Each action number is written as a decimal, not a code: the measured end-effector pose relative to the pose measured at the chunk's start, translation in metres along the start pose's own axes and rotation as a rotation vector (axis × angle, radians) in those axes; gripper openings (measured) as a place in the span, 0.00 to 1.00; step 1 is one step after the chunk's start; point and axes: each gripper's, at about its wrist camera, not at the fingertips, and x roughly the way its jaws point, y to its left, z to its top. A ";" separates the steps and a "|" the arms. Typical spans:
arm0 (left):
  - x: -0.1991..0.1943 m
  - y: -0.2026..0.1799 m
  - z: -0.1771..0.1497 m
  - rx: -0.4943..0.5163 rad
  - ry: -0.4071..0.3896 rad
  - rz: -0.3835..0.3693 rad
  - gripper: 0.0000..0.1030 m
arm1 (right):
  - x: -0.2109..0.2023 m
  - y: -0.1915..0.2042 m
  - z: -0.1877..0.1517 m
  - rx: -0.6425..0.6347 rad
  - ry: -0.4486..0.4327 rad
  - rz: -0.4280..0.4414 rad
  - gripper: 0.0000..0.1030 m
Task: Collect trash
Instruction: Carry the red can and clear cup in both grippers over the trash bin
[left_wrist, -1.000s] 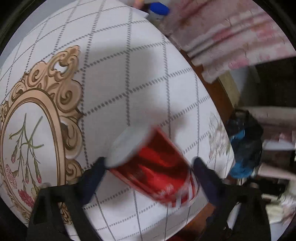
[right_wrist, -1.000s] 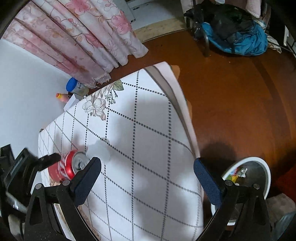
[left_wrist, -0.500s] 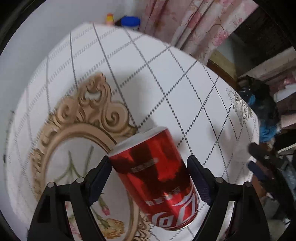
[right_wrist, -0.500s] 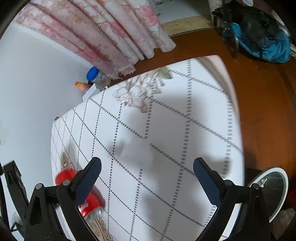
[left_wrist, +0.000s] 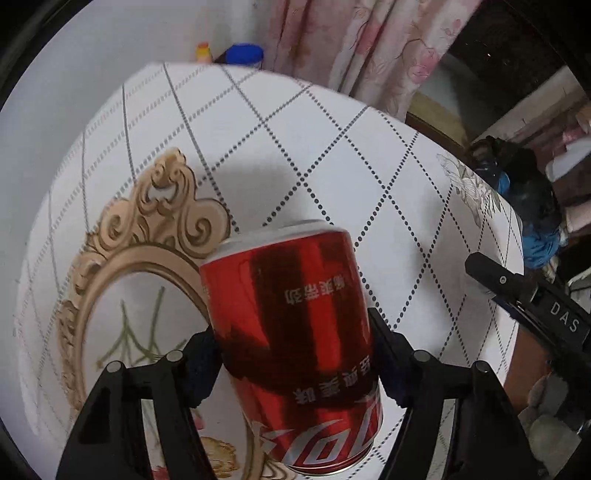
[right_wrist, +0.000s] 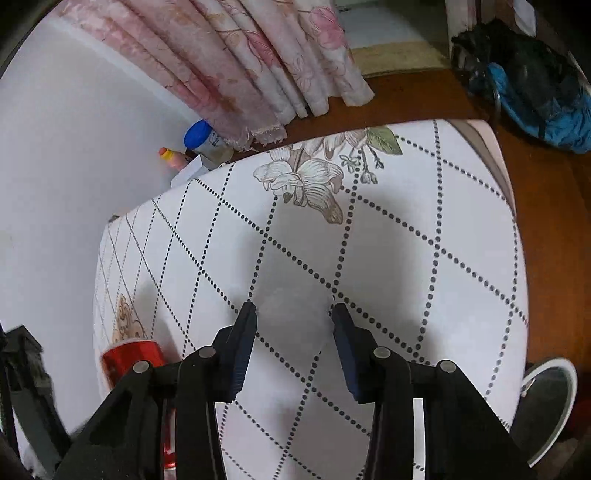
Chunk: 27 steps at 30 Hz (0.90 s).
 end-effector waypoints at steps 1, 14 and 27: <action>-0.005 -0.001 -0.003 0.015 -0.019 0.012 0.66 | -0.001 0.000 -0.001 -0.007 -0.003 -0.006 0.43; -0.089 -0.043 -0.047 0.226 -0.249 0.069 0.66 | -0.092 -0.011 -0.051 -0.056 -0.134 0.006 0.43; -0.184 -0.148 -0.126 0.423 -0.377 -0.119 0.66 | -0.251 -0.094 -0.133 0.041 -0.322 -0.013 0.43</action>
